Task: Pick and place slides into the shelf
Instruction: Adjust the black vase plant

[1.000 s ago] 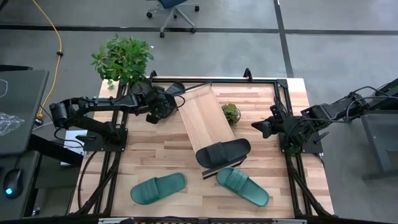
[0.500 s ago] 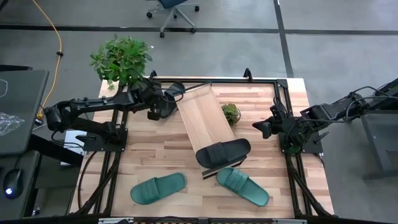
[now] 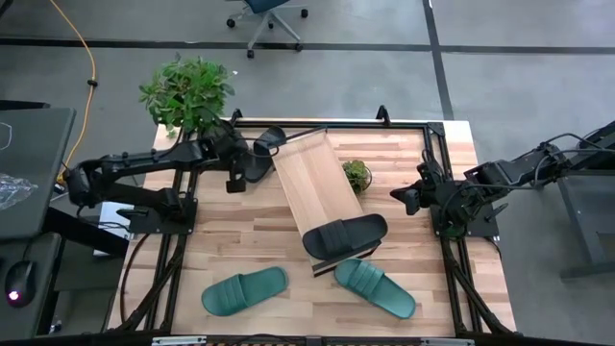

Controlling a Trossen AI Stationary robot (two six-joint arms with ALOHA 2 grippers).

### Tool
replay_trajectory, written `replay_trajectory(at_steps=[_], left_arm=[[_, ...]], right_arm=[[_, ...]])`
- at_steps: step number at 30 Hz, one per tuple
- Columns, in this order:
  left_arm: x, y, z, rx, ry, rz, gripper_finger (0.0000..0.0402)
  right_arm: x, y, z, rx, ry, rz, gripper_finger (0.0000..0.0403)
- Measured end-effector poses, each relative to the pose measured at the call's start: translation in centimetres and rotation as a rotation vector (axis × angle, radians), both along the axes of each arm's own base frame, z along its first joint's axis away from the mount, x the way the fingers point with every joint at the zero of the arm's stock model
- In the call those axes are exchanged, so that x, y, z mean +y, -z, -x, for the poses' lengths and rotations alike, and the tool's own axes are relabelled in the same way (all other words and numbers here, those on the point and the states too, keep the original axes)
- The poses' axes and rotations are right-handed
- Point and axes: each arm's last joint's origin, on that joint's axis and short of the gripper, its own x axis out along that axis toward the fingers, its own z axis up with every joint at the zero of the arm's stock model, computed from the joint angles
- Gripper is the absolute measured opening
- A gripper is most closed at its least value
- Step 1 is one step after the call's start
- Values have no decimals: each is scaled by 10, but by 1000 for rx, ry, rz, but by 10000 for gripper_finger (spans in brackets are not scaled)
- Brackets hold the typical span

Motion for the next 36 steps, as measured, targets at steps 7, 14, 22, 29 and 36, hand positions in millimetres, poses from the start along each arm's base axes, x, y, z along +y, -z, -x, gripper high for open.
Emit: replay_trajectory(at_steps=[7,14,22,29,36], left_arm=[[-18,-8,0,-79,-19,57,4],[-45,-14,-7,-168,-29,124,5],[-76,-15,-17,-239,-73,208,5],[-96,-14,-20,-285,-134,283,5],[-105,-11,-16,-294,-298,348,5]], right_arm=[[0,0,0,6,-31,32,60],[1,0,0,23,-88,53,60],[1,0,0,34,-124,98,60],[0,-6,3,-20,-151,124,60],[-3,-23,9,-172,-176,185,60]])
